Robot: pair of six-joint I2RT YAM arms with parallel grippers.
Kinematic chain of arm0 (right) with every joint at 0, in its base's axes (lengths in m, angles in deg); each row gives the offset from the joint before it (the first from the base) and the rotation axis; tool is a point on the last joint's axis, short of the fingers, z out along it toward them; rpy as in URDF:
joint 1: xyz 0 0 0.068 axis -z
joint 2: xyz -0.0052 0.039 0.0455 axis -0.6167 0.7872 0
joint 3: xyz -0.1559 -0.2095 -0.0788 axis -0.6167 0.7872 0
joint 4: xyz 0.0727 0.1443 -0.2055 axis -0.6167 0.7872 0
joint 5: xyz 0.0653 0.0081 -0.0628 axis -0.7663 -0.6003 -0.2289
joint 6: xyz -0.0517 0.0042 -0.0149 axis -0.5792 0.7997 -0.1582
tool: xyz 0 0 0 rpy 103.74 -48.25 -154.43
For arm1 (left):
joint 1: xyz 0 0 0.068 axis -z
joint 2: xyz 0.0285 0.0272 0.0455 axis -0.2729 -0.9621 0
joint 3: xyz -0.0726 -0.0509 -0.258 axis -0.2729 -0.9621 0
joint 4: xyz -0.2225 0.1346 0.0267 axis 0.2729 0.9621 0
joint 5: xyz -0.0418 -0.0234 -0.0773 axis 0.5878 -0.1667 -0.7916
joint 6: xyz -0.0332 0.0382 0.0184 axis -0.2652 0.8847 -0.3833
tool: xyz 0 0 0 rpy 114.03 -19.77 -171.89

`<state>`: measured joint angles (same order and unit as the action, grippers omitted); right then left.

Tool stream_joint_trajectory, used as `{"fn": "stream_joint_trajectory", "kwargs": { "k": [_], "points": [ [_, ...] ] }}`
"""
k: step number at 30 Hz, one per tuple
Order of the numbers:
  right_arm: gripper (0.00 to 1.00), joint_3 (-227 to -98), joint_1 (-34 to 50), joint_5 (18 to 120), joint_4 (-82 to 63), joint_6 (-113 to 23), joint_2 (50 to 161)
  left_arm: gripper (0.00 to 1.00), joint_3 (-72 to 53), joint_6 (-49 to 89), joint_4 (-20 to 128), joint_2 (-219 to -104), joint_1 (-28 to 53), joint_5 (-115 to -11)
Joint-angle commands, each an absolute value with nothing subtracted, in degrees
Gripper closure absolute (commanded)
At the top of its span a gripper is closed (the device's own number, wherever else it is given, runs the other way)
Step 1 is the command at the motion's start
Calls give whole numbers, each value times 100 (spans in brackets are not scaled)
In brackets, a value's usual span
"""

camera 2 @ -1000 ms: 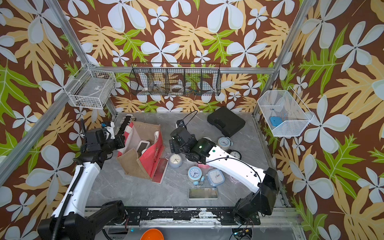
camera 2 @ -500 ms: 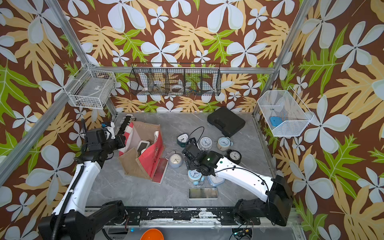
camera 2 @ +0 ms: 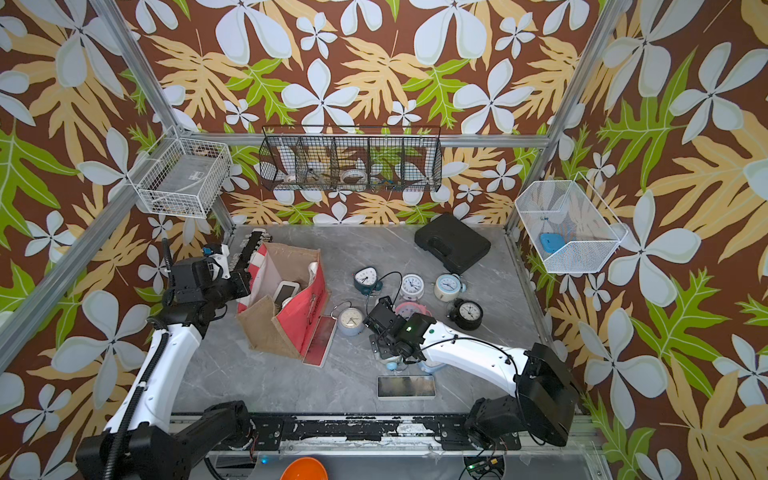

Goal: Put the alarm clock into the canvas bag
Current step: Pick up the alarm from the center of the board.

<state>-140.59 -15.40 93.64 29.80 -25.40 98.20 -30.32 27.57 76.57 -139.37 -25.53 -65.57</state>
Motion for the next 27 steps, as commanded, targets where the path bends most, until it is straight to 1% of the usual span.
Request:
{"fn": "stream_joint_trajectory", "kwargs": {
  "k": [1, 5, 12, 20, 27],
  "points": [
    [6, -14027, -1559, 9297, 2907, -2433, 9881, 98, -3046, 2846, 7587, -13911, -2556, -6539],
    [0, -14054, -1539, 9302, 2847, -2685, 9997, 98, -3053, 2856, 7587, -13911, -2551, -6546],
    [1, -13962, -1363, 9025, 2606, -3177, 9972, 98, -3046, 2856, 7586, -13920, -2558, -6565],
    [0, -13928, -1352, 8874, 2430, -3339, 10479, 98, -3064, 2852, 7580, -13903, -2551, -6557],
    [0, -13937, -1344, 8934, 2243, -3347, 10890, 99, -3065, 2855, 7582, -13894, -2559, -6563]
  ]
}}
